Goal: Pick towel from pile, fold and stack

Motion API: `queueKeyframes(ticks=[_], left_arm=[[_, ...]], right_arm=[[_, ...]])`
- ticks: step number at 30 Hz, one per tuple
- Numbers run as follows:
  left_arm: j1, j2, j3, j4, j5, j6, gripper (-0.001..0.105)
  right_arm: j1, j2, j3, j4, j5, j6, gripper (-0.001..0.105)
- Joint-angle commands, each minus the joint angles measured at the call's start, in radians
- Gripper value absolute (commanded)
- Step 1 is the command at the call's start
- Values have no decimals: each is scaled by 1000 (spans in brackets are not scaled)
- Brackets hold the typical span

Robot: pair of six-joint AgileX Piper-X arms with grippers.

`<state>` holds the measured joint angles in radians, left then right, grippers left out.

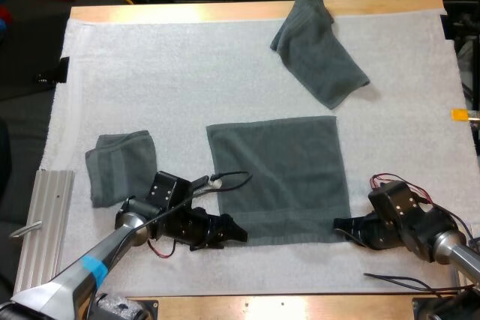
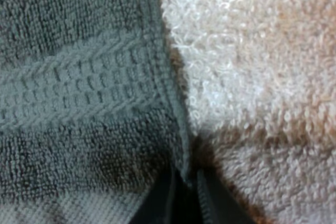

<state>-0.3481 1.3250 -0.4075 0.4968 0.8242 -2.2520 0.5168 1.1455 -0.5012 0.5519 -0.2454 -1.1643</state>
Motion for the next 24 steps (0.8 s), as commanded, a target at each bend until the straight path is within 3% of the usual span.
queueKeyframes(ticks=[1,7,11,16,21,24], left_arm=[[-5,14,9,-7,-2,3,68],[-5,14,9,-13,1,3,65],[-5,14,9,-13,-29,3,48],[-5,14,9,-3,-71,3,36],[-5,14,9,2,-100,3,8],[-5,14,9,2,-117,5,0]], right_arm=[[-2,9,5,36,-4,-8,1],[-2,9,5,36,-4,-8,1],[-2,9,5,36,-6,-8,1],[-2,9,5,36,-6,-8,1],[-2,9,5,36,-6,-8,1],[-2,9,5,36,-6,-8,1]])
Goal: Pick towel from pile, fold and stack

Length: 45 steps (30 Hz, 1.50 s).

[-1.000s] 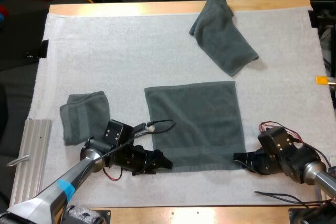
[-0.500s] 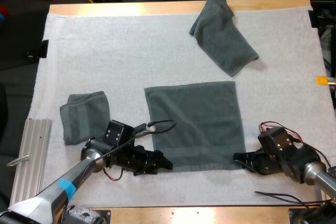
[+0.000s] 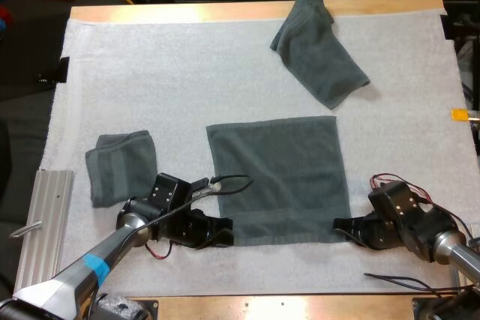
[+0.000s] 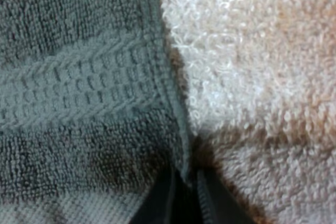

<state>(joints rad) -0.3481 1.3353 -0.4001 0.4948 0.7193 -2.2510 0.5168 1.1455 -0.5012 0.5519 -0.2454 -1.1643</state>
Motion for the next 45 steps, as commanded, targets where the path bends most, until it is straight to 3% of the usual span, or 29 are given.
queueKeyframes(ticks=[1,10,17,22,34,41,45], left_arm=[[-5,3,2,4,-12,6,0],[-5,-9,-8,33,6,51,0],[-5,-126,-55,214,-66,184,0],[-5,-208,-72,294,-79,200,0],[-5,-413,-73,510,-110,244,0],[-5,-474,-73,634,-87,267,0],[-5,-477,-74,622,-46,262,0]], right_arm=[[-2,9,5,36,-6,-8,1],[-2,6,2,39,-79,-41,1],[2,-104,-23,77,-39,-62,1],[59,-200,-25,137,-29,-66,1],[224,-314,-63,266,95,1,1],[323,-325,-121,329,114,42,1],[341,-325,-122,318,114,111,1]])
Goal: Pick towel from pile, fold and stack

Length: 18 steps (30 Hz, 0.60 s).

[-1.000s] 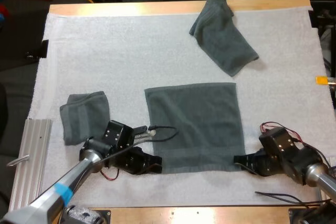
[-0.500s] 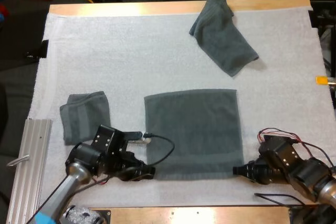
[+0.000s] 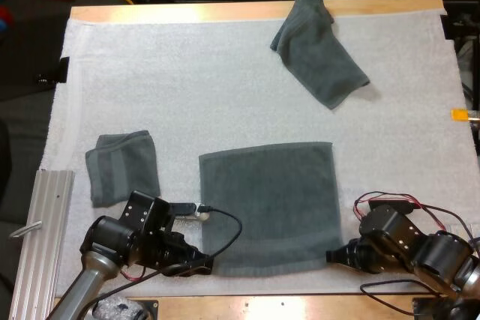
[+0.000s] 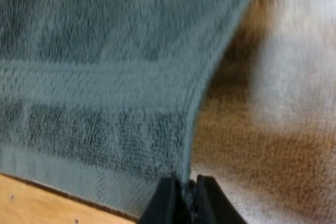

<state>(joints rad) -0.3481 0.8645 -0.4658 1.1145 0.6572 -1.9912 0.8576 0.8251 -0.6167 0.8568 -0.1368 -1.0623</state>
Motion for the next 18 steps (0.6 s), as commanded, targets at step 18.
queueKeyframes(ticks=[18], left_arm=[[-2,225,-84,-158,67,-32,0]], right_arm=[[-182,102,-8,-215,-95,103,1]])
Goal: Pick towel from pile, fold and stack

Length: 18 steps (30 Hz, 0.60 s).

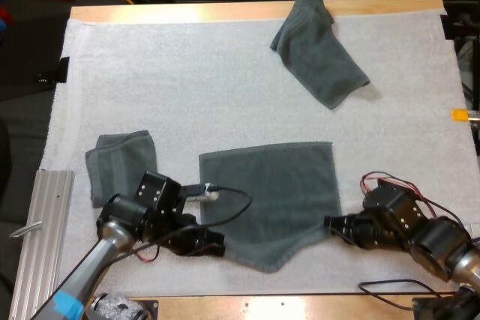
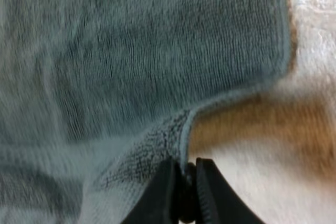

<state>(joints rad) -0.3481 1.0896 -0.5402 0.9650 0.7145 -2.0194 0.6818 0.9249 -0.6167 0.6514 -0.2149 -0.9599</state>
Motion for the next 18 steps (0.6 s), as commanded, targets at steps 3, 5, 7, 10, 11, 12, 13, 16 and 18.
queueKeyframes(ticks=[3,5,7,10,11,12,13,16,18], left_arm=[[-2,49,-50,-30,-2,-5,0],[-2,79,-78,-42,-25,-10,0],[-2,100,-102,-53,-50,-14,0],[0,130,-131,-77,-81,-19,0],[2,142,-141,-86,-87,-22,0],[4,150,-148,-92,-92,-24,0],[11,159,-154,-96,-101,-25,0],[46,175,-164,-113,-140,-25,0],[76,175,-164,-137,-148,-25,0]], right_arm=[[-60,45,-9,-80,-61,0,1],[-98,74,-14,-106,-91,0,1],[-124,98,-17,-118,-114,0,1],[-169,136,-23,-150,-137,0,1],[-185,148,-26,-172,-150,0,1],[-195,158,-29,-187,-161,0,1],[-206,170,-34,-198,-169,0,1],[-231,210,-61,-207,-180,-8,1],[-246,244,-82,-213,-180,-20,1]])
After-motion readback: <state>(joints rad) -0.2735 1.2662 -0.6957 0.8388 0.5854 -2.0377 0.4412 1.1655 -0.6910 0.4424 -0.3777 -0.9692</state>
